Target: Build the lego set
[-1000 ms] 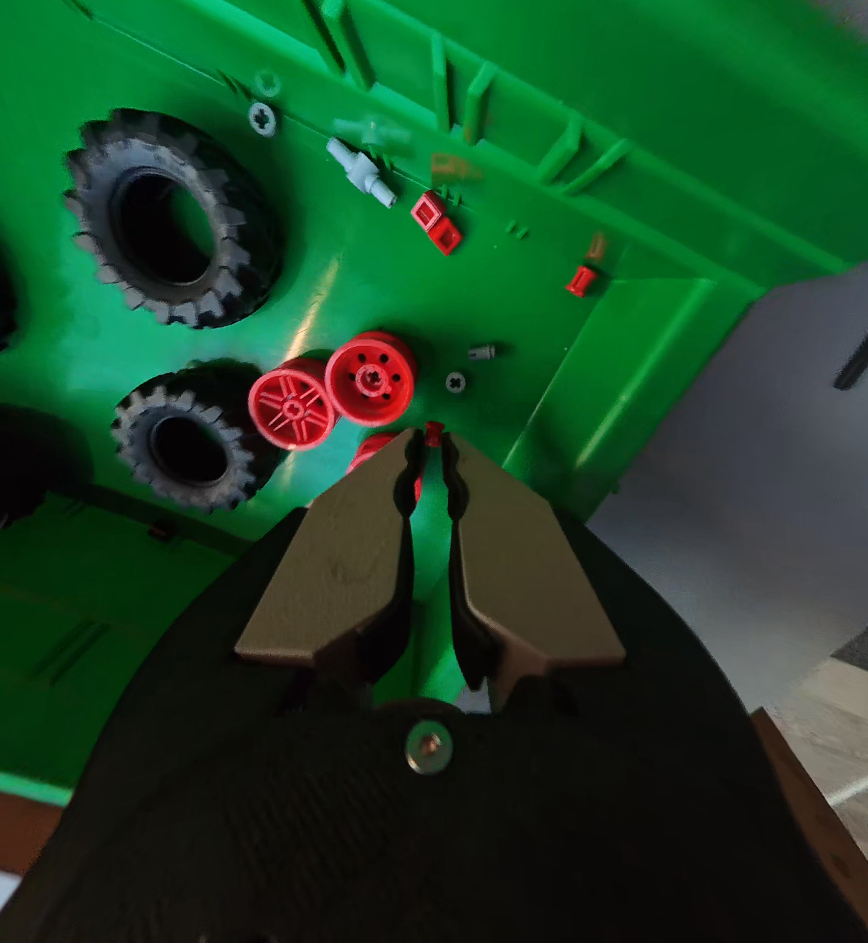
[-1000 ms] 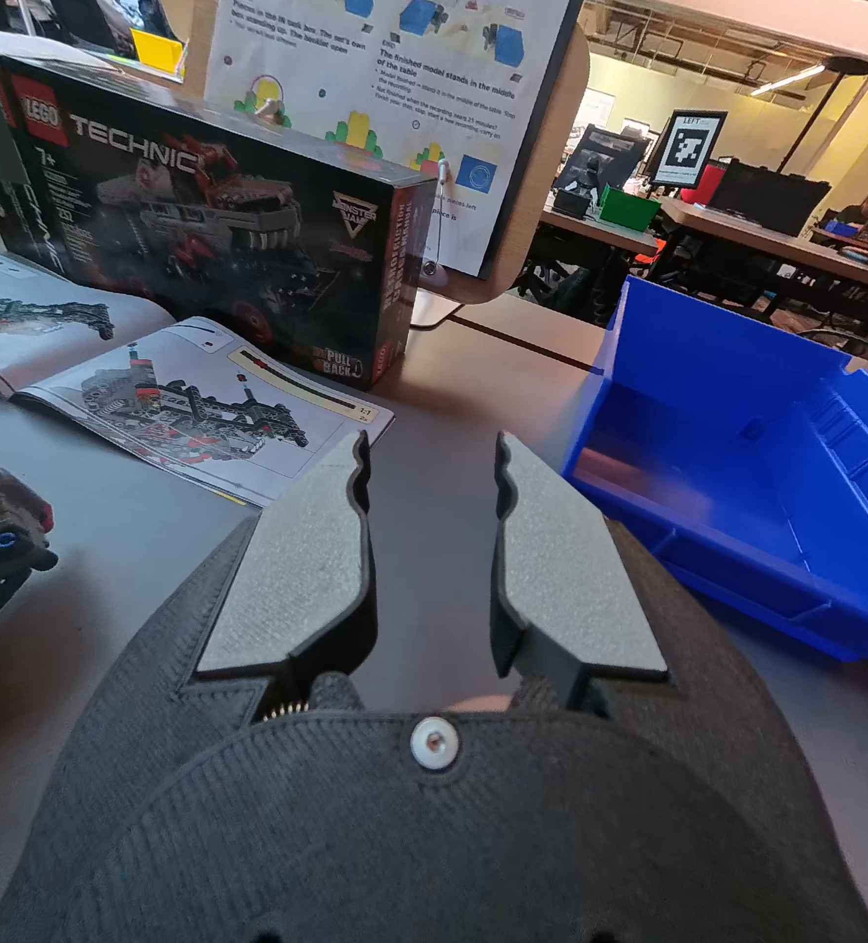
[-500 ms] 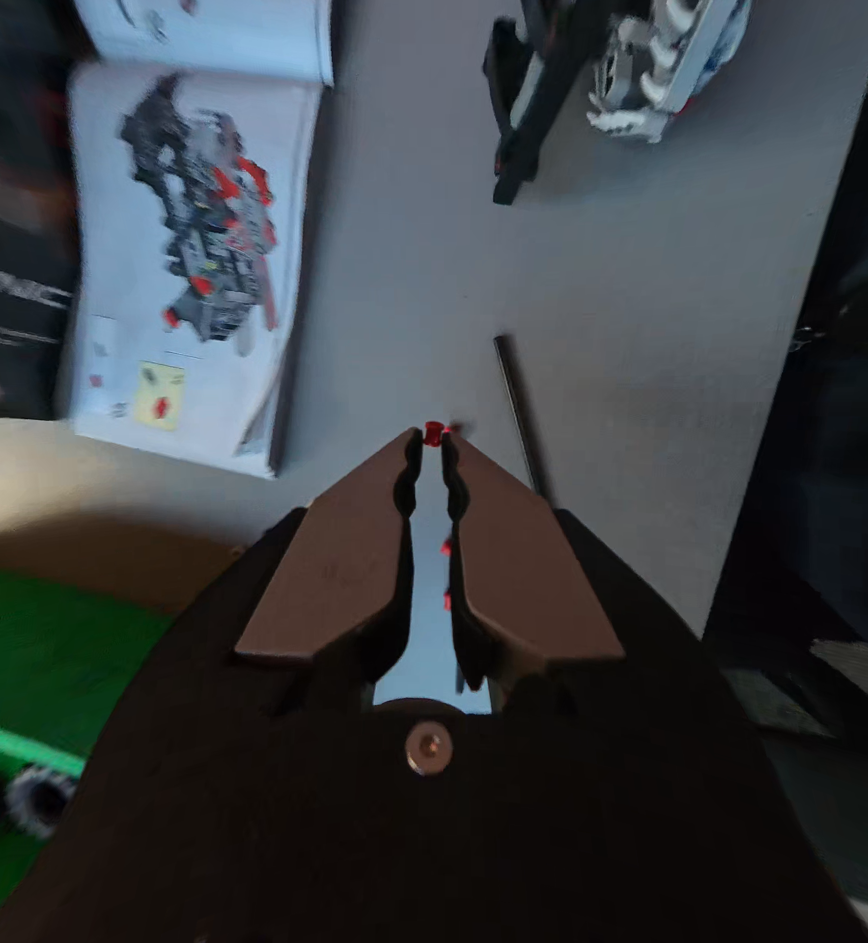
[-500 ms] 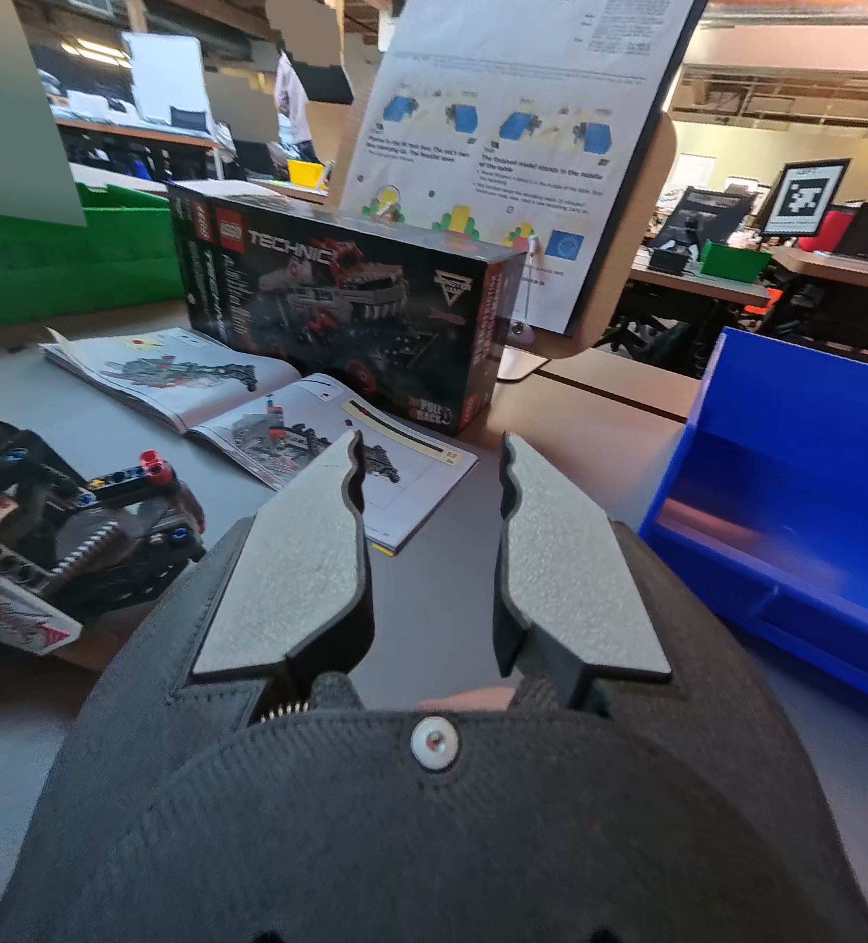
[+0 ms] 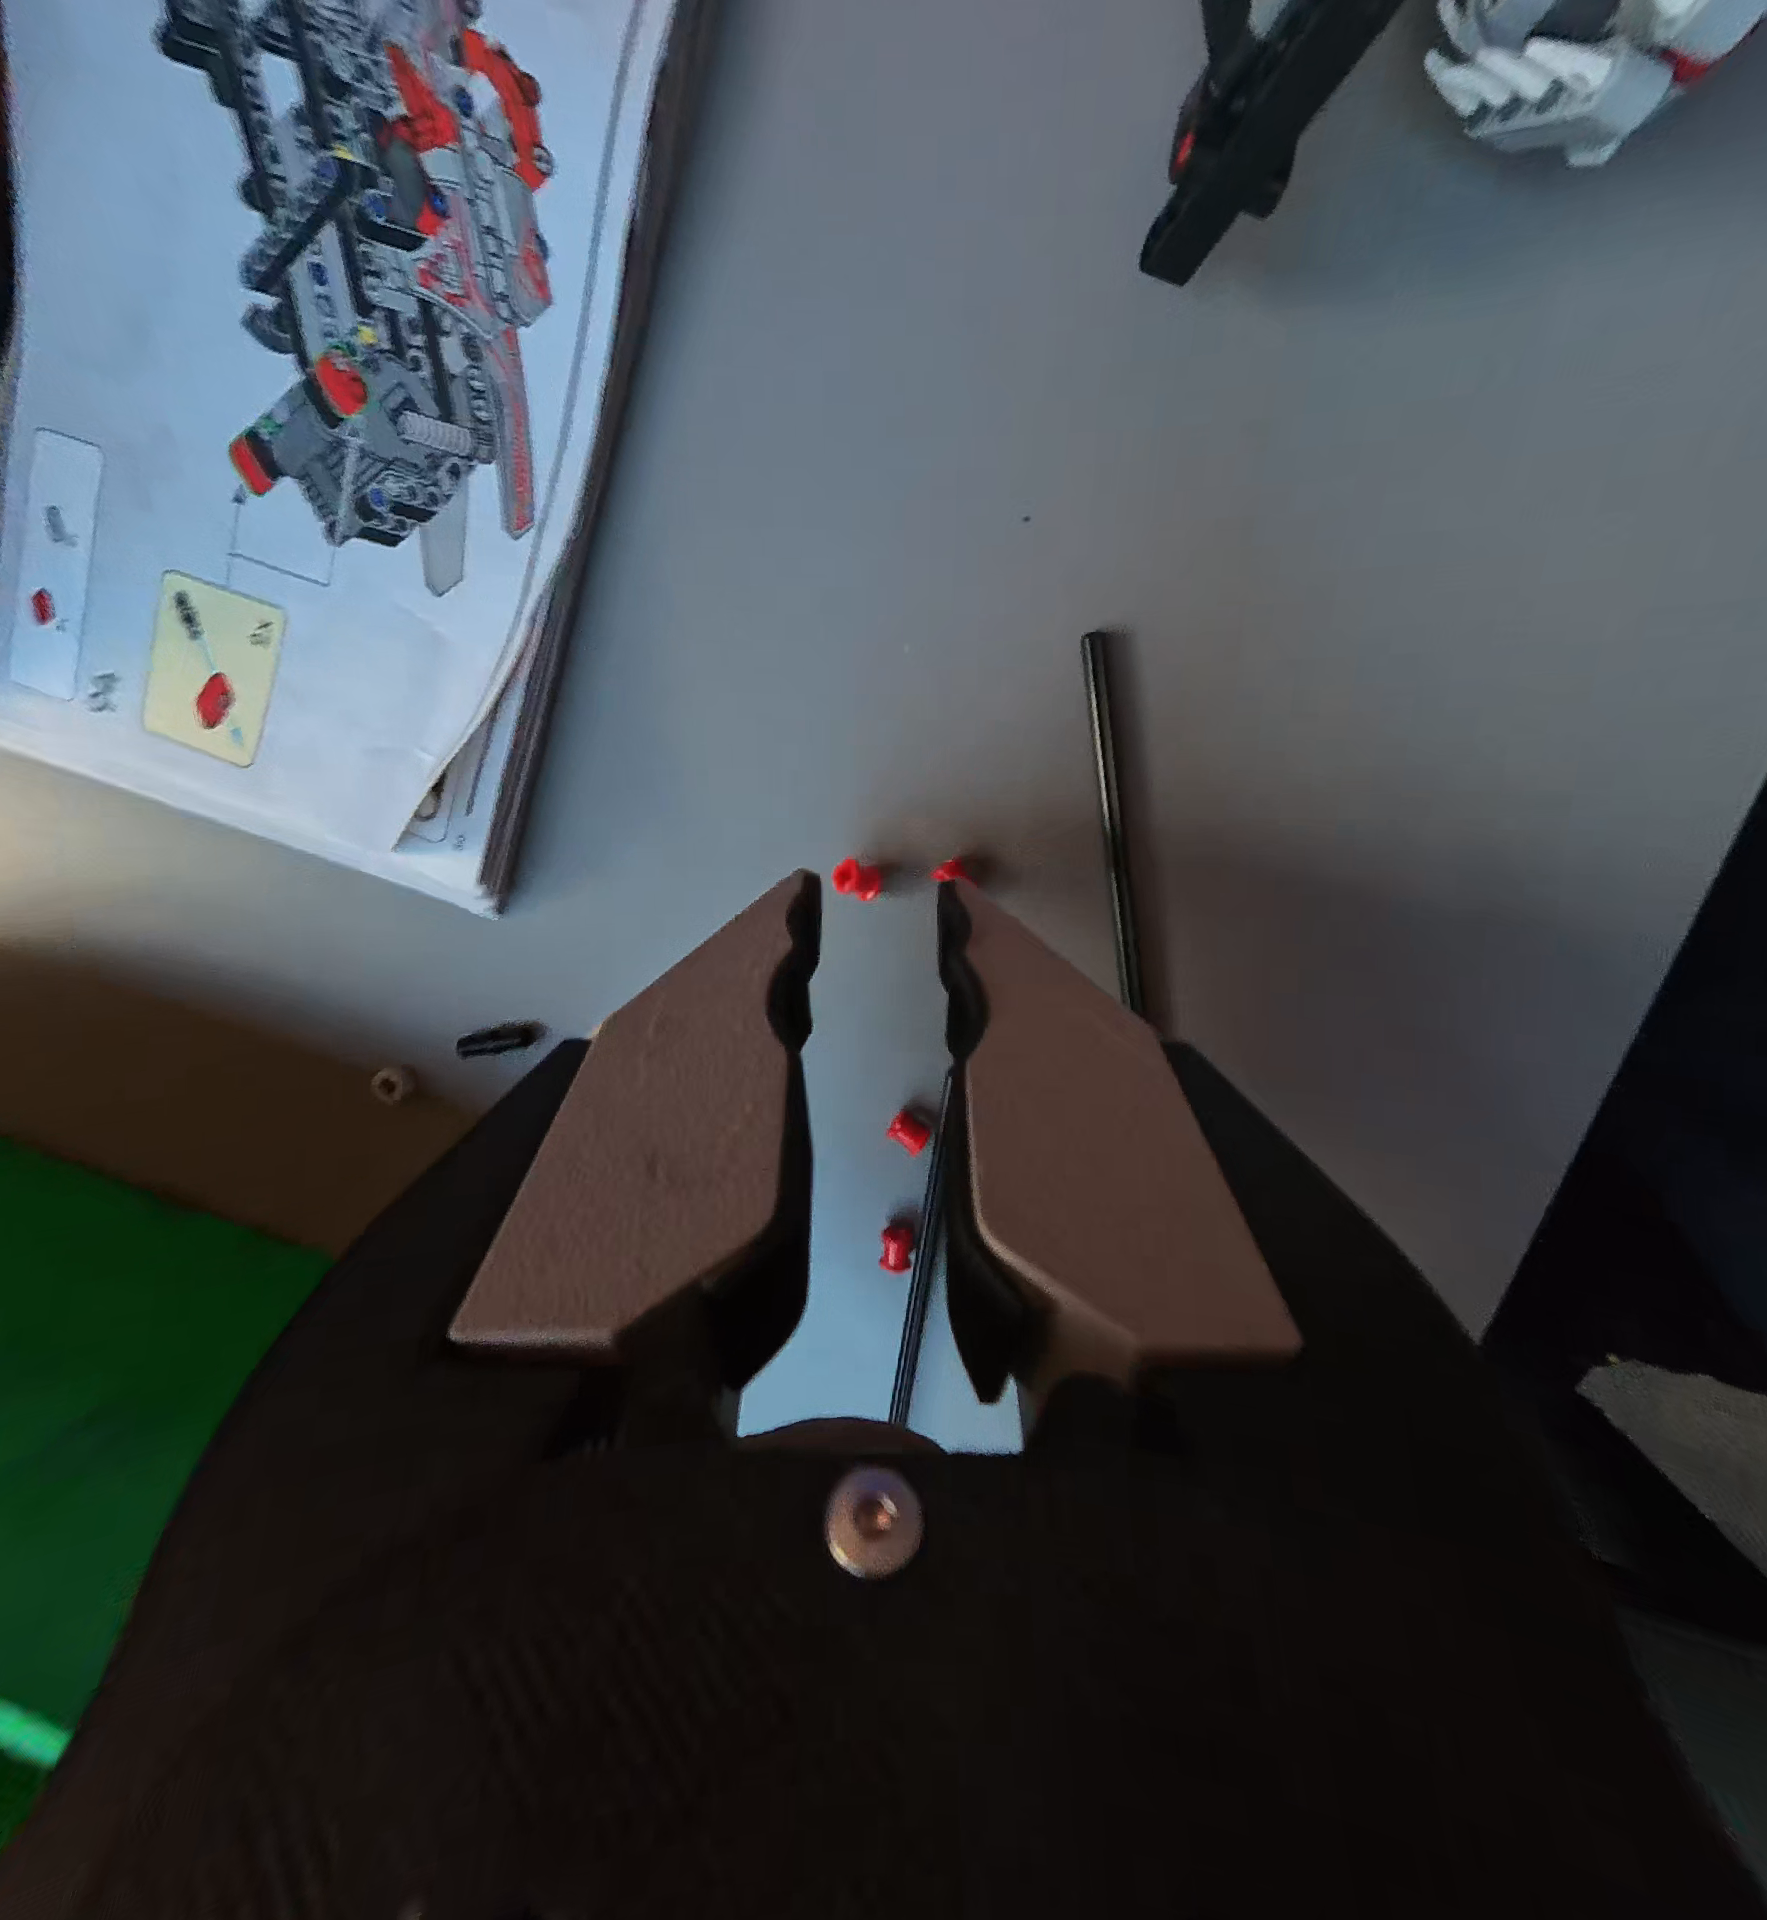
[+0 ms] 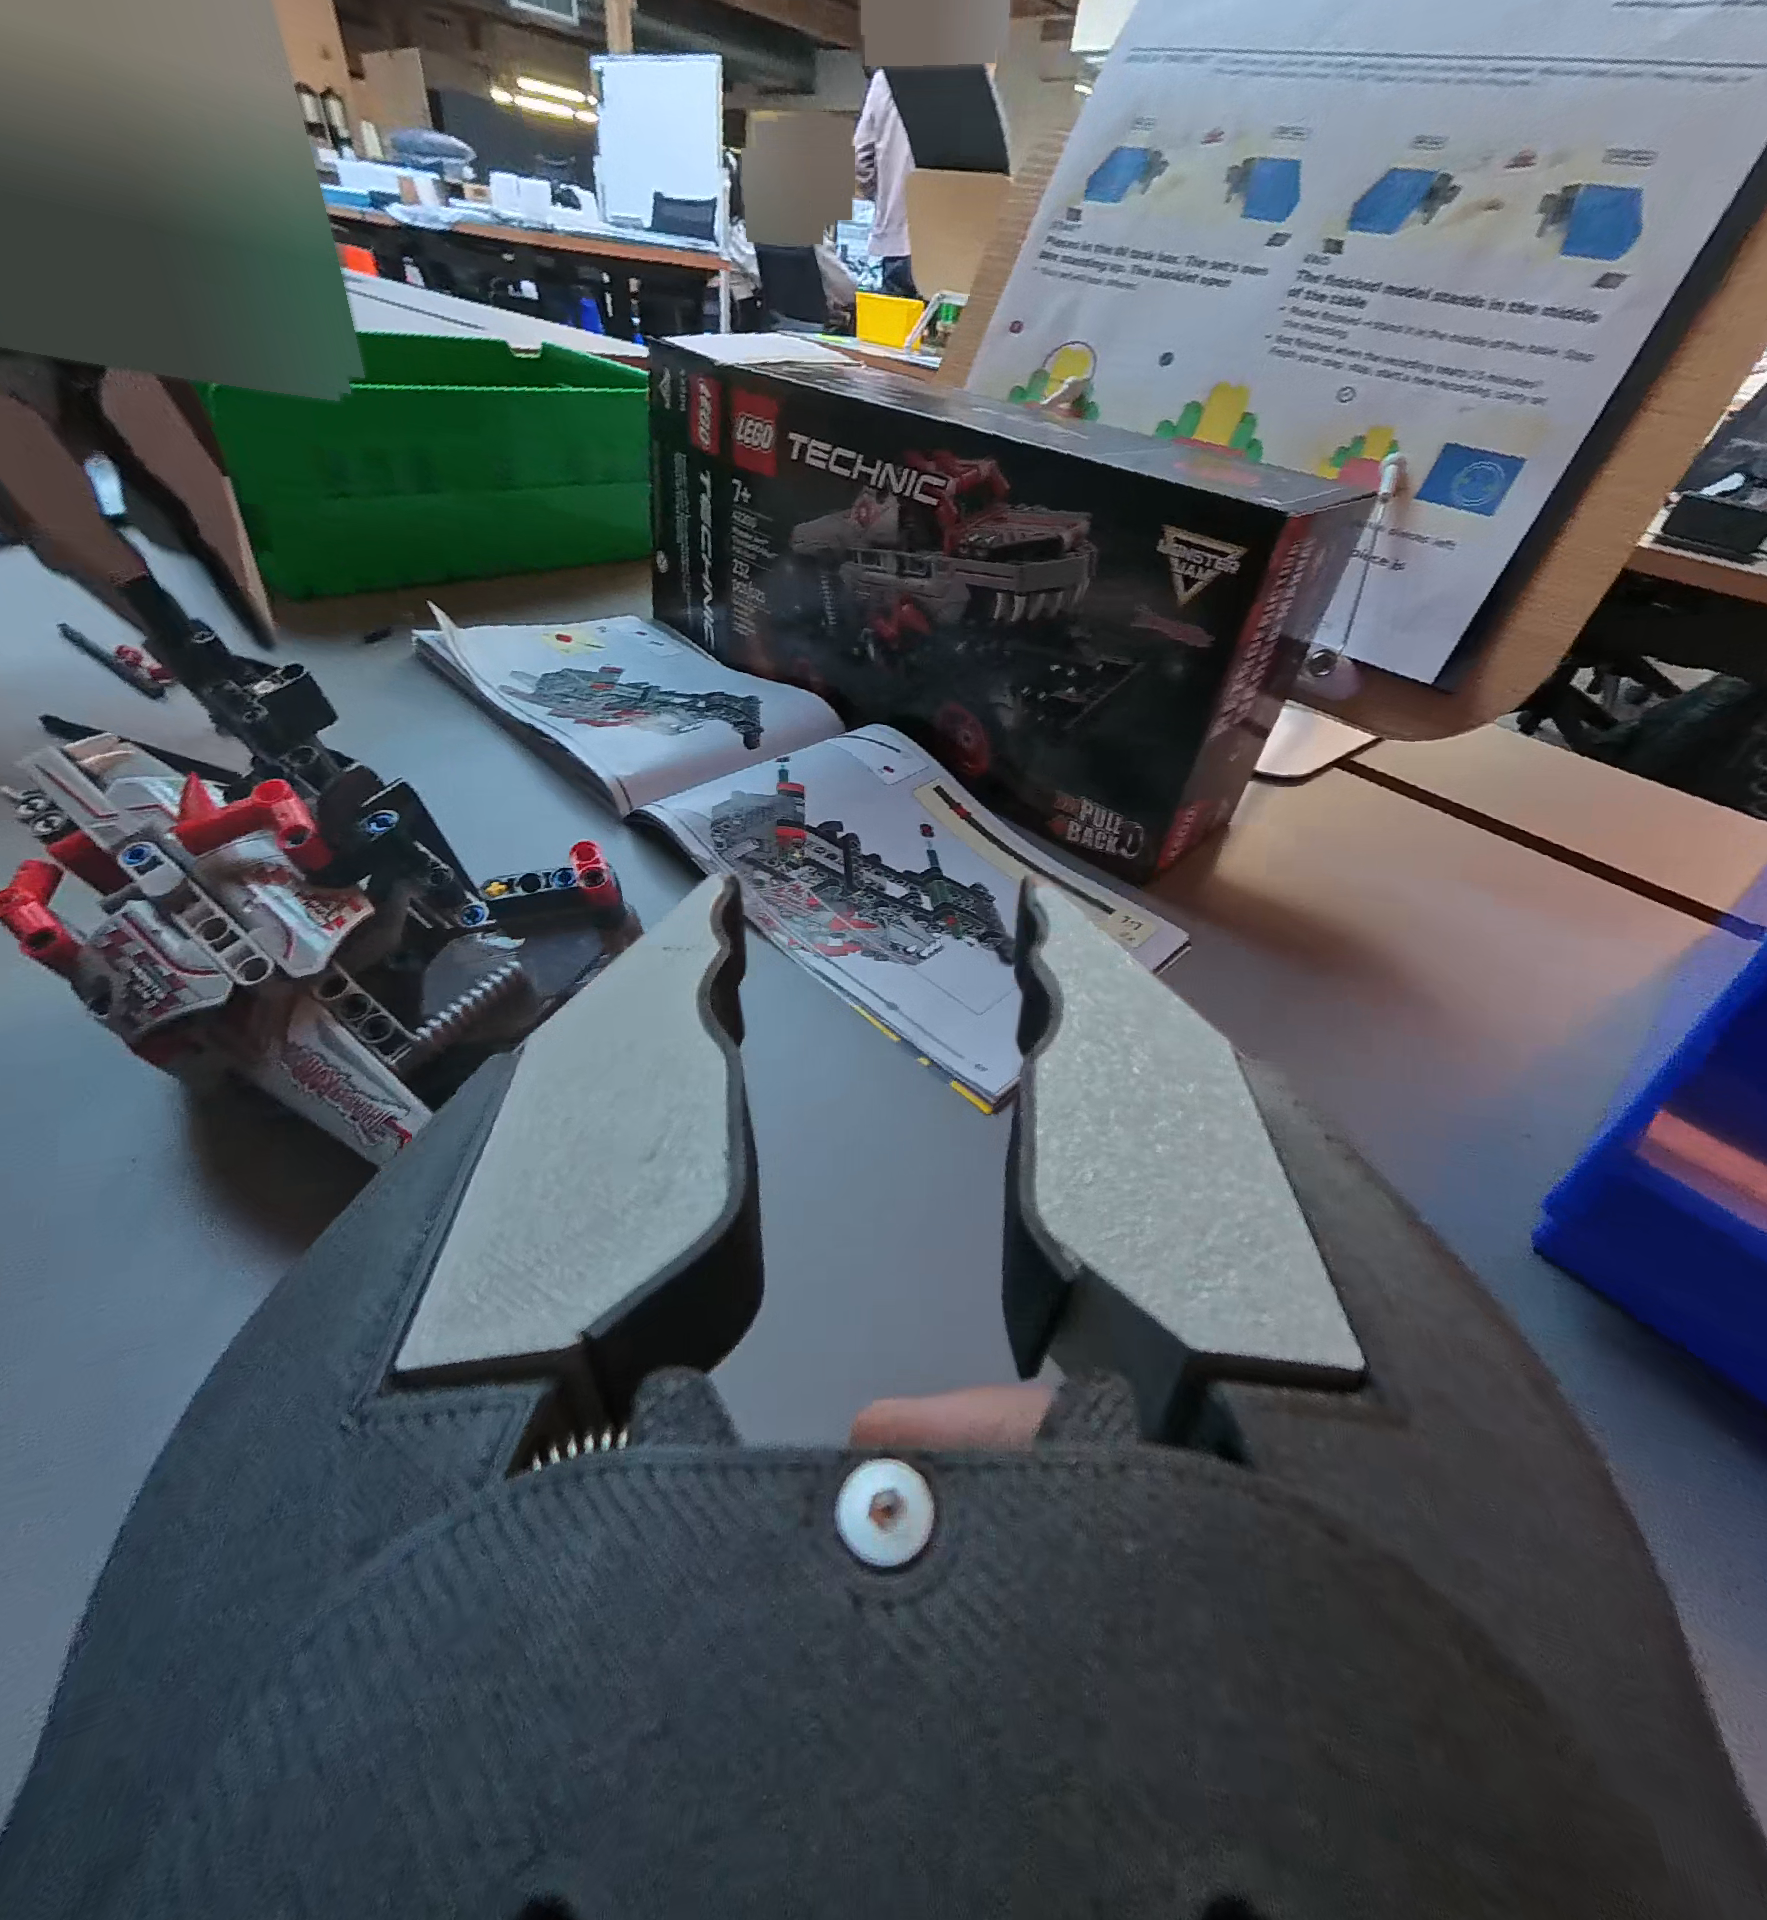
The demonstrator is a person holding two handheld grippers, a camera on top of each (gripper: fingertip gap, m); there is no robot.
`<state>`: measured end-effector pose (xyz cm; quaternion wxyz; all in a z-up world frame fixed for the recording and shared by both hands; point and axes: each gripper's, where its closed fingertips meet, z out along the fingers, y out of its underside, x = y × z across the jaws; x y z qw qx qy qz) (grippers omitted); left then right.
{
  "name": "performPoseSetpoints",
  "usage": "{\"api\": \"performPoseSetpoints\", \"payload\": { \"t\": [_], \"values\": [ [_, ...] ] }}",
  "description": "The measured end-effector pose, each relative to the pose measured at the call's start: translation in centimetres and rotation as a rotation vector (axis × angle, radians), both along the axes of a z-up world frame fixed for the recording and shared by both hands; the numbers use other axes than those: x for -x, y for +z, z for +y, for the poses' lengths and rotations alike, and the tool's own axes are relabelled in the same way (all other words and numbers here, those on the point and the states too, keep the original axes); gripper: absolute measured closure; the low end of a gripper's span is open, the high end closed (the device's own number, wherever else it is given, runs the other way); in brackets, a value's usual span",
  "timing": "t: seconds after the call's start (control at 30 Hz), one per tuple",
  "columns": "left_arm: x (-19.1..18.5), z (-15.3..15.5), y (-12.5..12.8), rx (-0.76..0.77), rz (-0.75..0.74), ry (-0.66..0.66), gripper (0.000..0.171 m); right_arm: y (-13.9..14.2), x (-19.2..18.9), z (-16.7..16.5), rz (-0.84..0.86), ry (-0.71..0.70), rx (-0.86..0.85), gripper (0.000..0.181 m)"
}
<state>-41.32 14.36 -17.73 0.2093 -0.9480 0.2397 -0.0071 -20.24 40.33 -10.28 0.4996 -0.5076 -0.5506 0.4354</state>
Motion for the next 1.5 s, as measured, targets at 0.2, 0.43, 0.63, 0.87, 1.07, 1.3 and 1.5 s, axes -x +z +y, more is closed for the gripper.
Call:
{"api": "performPoseSetpoints", "payload": {
  "t": [0.2, 0.43, 0.63, 0.87, 1.07, 1.3, 1.5],
  "values": [
    [-3.9, 1.2, 4.9, -0.176, -0.175, -0.003, 0.145, -1.0, -0.8, -2.5, -0.074, 0.123, 0.135, 0.127],
    [-11.3, 5.6, 6.2, -0.171, -0.424, -0.036, 0.12, -3.5, -0.6, -5.1, -0.281, 0.274, 0.572, 0.111],
    [-12.6, 7.2, 4.4, -0.104, -0.288, -0.063, 0.103, -6.4, 1.2, -8.0, -0.567, 0.466, 0.706, 0.113],
    [-13.2, 7.3, 1.3, -0.244, 0.232, -0.23, 0.086, -6.1, 1.4, -10.5, -0.57, 0.548, 0.531, 0.116],
    [-12.8, 7.4, 1.4, -0.499, 0.37, -0.286, 0.077, -3.8, 0.2, -10.1, -0.276, 0.265, 0.091, 0.143],
    [-13.7, 6.1, 2.0, -0.634, 0.445, -0.506, 0.077, -4.5, -0.9, -11.7, -0.38, 0.323, 0.298, 0.114],
    [-12.7, 7.7, 3.5, -0.795, 0.677, -0.63, 0.078, -6.1, -1.6, -15.3, -0.634, 0.654, 0.718, 0.115]
  ]
}}
